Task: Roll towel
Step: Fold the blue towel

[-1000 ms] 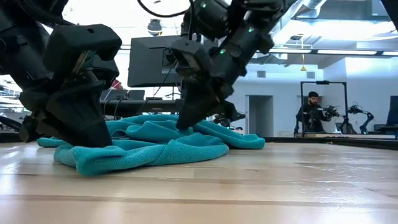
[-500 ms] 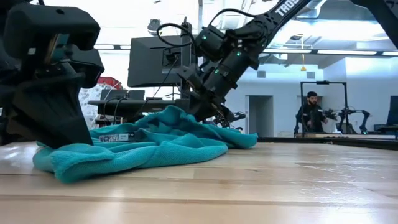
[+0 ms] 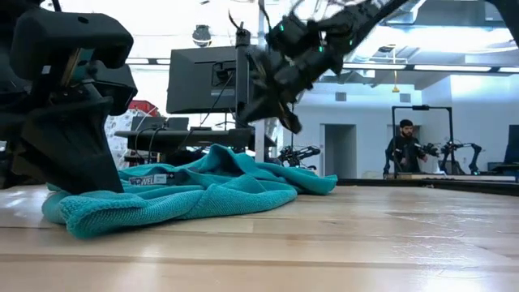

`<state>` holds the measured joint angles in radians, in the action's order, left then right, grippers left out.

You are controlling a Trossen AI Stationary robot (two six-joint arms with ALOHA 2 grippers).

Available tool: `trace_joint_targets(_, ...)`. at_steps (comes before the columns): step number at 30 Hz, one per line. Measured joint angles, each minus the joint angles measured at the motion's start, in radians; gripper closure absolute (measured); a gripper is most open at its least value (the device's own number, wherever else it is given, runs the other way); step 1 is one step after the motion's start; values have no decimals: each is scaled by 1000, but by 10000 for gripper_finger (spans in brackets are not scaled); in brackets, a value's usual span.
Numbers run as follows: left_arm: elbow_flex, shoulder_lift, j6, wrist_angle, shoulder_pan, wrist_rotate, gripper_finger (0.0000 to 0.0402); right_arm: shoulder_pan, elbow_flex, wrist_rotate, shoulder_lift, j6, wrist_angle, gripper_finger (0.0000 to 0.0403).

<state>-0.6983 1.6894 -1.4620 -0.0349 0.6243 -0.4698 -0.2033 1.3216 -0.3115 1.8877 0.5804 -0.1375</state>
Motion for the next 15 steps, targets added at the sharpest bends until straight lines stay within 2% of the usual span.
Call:
trace_joint_targets(4, 0, 0, 2, 0, -7, 0, 363, 136, 0, 106, 21, 47, 0, 403)
trace_joint_targets(7, 0, 0, 6, 0, -7, -1, 363, 189, -1, 134, 55, 66, -12, 403)
trace_joint_targets(15, 0, 0, 10, -2, -4, -2, 363, 186, -3, 204, 157, 95, -9, 403)
